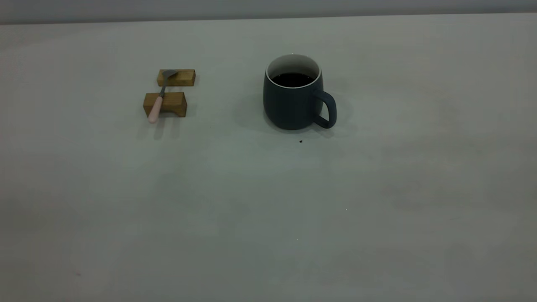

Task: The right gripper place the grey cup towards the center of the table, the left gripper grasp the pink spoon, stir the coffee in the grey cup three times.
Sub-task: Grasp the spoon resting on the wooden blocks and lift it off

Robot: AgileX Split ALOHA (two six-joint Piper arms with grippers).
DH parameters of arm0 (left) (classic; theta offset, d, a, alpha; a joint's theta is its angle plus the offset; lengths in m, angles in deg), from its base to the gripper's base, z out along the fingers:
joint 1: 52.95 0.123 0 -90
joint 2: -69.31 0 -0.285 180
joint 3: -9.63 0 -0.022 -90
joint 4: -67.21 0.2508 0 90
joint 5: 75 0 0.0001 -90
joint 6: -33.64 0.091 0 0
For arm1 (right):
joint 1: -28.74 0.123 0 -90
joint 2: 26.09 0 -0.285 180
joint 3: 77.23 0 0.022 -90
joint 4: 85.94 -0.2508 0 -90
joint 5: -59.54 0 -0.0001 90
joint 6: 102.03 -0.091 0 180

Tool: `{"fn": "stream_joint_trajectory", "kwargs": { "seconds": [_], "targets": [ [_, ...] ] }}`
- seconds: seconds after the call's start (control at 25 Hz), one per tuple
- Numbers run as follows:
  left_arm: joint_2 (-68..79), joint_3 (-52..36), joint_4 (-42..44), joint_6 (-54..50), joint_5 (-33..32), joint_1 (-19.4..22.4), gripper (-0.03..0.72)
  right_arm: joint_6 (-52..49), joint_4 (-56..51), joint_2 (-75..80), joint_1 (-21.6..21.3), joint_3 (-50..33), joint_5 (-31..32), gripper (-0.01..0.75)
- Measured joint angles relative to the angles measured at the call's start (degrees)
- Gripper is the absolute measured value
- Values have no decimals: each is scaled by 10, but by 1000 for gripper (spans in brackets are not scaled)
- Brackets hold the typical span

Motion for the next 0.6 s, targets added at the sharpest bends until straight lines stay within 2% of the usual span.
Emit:
{"fn": "stream_joint_trajectory", "kwargs": {
  "seconds": [0.2,0.44,0.6],
  "targets": [
    [43,14,29,-47,40,0,451,0,0,0,0,0,0,588],
    [268,64,84,-122,127,0,601,0,0,0,0,0,0,588],
    [443,108,95,-182,184,0,639,0,0,0,0,0,0,588]
  ]
}}
